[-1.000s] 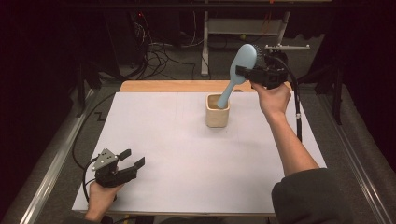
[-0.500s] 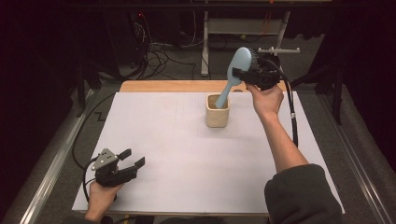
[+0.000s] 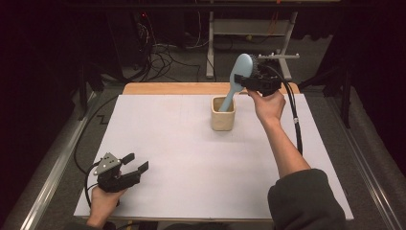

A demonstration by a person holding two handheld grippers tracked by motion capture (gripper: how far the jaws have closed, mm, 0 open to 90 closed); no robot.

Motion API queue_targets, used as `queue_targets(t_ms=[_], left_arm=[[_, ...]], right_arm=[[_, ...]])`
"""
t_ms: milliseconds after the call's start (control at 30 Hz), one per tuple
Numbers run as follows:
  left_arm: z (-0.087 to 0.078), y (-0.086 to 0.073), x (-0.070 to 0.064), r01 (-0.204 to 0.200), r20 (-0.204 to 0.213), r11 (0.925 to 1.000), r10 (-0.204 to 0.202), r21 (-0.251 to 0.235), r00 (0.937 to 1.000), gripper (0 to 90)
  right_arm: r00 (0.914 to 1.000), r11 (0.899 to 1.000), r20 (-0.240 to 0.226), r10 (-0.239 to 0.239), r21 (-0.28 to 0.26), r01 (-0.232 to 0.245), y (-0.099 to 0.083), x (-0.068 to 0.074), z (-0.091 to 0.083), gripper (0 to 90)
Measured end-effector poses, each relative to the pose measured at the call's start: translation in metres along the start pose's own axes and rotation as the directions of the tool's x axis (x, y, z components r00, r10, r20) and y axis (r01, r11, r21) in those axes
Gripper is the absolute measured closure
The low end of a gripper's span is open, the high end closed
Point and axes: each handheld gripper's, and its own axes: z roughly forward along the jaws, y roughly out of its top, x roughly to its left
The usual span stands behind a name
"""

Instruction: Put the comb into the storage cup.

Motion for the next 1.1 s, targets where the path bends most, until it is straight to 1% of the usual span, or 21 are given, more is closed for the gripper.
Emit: queue_targets(t_ms=[267, 367, 533, 667, 800, 900, 1100], left_arm=[[0.0, 0.0, 0.0, -0.002, -0.002, 1.0, 0.002, 0.004, 1.0, 32.5], [0.0, 0.0, 0.0, 0.001, -0.002, 1.0, -0.001, 0.004, 1.0, 32.5], [0.0, 0.0, 0.0, 0.001, -0.001, 1.0, -0.001, 0.003, 1.0, 32.5], [0.0, 0.0, 0.0, 0.0, -0.001, 1.0, 0.0, 0.003, 1.0, 32.5], [0.0, 0.0, 0.0, -0.001, -0.001, 1.0, 0.001, 0.003, 1.0, 32.5], [0.0, 0.0, 0.0, -0.002, -0.001, 1.0, 0.002, 0.002, 1.0, 32.7], [0.001, 0.0, 0.0, 0.0, -0.002, 1.0, 0.0, 0.003, 1.0, 32.7]], right_arm=[[1.0, 1.0, 0.009, 0.004, 0.017, -0.004, -0.007, -0.004, 0.002, 54.5], [0.9998, 1.0, 0.017, -0.004, 0.019, 0.004, -0.007, -0.004, 0.001, 54.4], [0.9998, 1.0, 0.018, -0.003, 0.018, 0.003, -0.007, -0.003, 0.001, 54.3], [0.9998, 1.0, 0.018, -0.007, 0.026, 0.007, -0.008, -0.002, 0.003, 54.2], [0.9995, 0.999, 0.027, -0.015, 0.03, 0.014, -0.009, -0.001, 0.005, 54.2], [0.9997, 0.999, 0.023, -0.008, 0.031, 0.007, -0.012, -0.003, 0.007, 54.2], [0.9995, 0.999, 0.032, -0.007, 0.039, 0.006, -0.016, -0.007, 0.008, 54.1]])
